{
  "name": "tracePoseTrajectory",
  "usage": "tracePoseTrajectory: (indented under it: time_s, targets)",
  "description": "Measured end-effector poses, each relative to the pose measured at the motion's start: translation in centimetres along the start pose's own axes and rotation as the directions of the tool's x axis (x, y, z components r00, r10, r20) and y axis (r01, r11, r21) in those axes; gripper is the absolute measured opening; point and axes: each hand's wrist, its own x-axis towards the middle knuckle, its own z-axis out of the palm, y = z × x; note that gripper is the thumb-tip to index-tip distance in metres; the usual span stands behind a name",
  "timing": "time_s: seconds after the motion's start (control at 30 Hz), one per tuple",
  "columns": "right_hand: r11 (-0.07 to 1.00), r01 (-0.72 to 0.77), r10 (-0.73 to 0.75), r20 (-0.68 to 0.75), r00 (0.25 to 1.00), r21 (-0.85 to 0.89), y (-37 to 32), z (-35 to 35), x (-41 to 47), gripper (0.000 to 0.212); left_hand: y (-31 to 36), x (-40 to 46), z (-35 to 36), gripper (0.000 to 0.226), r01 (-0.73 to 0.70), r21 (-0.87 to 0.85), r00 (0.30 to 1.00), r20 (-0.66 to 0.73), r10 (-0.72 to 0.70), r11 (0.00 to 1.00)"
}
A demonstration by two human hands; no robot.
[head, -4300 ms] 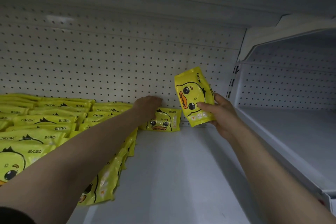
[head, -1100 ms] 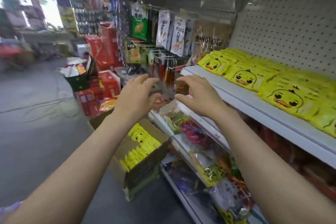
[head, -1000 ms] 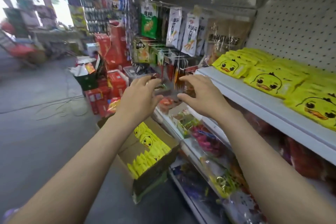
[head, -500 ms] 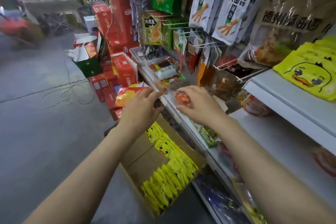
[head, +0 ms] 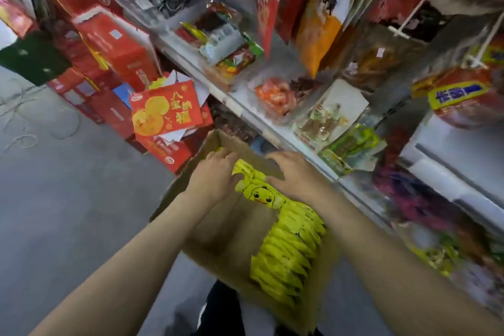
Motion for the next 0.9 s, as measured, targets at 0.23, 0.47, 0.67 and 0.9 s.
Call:
tracePoseTrajectory:
  time_s: [0.23, 0.47, 0.67, 0.9]
  targets:
    - [0.971, -0.233, 0.216, 0.231, 0.949, 0.051, 2.4, 12.0, 5.7, 0.053, -7.9, 5.3, 9.2, 0.057, 0.062, -0.09, 0.963, 0.267, -0.035, 0.994]
    - [0.911, -0.396, 0.373, 0.184, 0.91, 0.114, 5.5, 19.0, 9.3, 0.06, -11.0, 10.2, 15.4, 0.065, 0.006, -0.013, 0.954, 0.3, -0.002, 1.0]
    - [0.893, -0.437, 0.427, 0.098, 0.899, 0.111, 7.4, 21.7, 9.8, 0.067, -12.9, 11.1, 18.2, 0.059, -0.072, 0.034, 0.982, 0.176, 0.065, 0.997]
    - [0.894, -0.448, 0.449, 0.071, 0.891, -0.026, 8.5, 23.9, 11.2, 0.055, -13.2, 12.4, 19.2, 0.038, -0.057, 0.071, 0.991, 0.121, 0.048, 0.996]
